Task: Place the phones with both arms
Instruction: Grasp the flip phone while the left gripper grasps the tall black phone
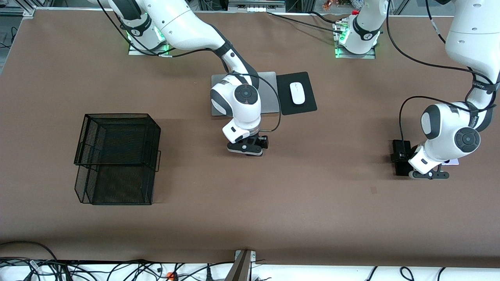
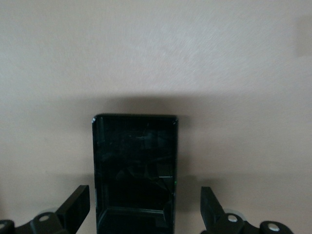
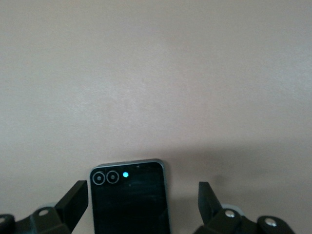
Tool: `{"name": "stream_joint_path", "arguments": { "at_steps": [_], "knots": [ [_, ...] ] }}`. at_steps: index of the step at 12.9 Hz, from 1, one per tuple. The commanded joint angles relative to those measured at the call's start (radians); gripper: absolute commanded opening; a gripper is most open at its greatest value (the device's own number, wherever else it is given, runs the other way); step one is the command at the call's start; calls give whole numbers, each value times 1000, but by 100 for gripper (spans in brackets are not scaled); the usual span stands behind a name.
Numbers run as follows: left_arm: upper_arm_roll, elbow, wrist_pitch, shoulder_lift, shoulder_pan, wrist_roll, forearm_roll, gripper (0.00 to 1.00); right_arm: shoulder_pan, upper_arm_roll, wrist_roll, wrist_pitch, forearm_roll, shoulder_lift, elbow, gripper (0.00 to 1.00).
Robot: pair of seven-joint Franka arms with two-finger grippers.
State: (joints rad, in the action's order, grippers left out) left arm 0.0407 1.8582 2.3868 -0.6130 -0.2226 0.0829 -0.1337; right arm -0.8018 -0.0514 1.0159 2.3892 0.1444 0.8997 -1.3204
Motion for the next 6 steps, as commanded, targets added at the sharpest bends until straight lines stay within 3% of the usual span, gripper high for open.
{"name": "stream_joint_path", "arguments": {
  "at_steps": [1, 5, 6],
  "knots": [
    [10, -11, 18, -27, -27, -8, -14, 100, -5, 7, -5, 42, 12, 42, 27, 100],
    [11, -8, 40, -42, -35, -9, -12, 100, -19, 10, -5, 70, 12, 71, 27, 100],
    [11, -7, 37, -42, -37, -11, -12, 82, -20, 10, -5, 70, 14, 71, 27, 100]
  ]
}}
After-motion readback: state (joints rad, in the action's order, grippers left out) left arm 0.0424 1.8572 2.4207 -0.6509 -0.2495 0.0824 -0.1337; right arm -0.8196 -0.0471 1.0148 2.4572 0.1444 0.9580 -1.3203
